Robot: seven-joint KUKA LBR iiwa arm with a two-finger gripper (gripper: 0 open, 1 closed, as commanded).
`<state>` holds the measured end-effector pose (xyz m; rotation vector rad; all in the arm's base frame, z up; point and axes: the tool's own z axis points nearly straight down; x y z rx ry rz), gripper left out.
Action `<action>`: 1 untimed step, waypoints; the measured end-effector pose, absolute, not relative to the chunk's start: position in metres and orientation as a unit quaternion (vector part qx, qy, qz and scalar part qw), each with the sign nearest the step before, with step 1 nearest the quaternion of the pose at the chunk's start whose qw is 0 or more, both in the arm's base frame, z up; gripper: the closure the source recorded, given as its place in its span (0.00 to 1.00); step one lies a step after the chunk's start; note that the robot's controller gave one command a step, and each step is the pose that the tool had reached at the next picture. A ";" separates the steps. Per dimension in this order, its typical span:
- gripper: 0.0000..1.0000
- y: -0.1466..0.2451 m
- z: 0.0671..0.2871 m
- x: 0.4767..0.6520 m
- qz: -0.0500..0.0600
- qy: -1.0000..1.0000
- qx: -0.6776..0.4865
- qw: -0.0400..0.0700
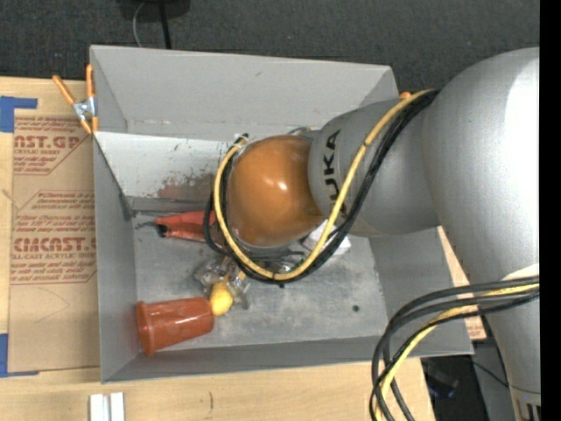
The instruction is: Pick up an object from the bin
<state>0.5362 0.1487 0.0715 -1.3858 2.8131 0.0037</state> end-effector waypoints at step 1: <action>1.00 0.149 0.077 0.536 0.001 0.897 -0.442 0.003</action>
Offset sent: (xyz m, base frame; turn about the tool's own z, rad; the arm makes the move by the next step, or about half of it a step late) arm -0.0002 0.0001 0.0279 0.0000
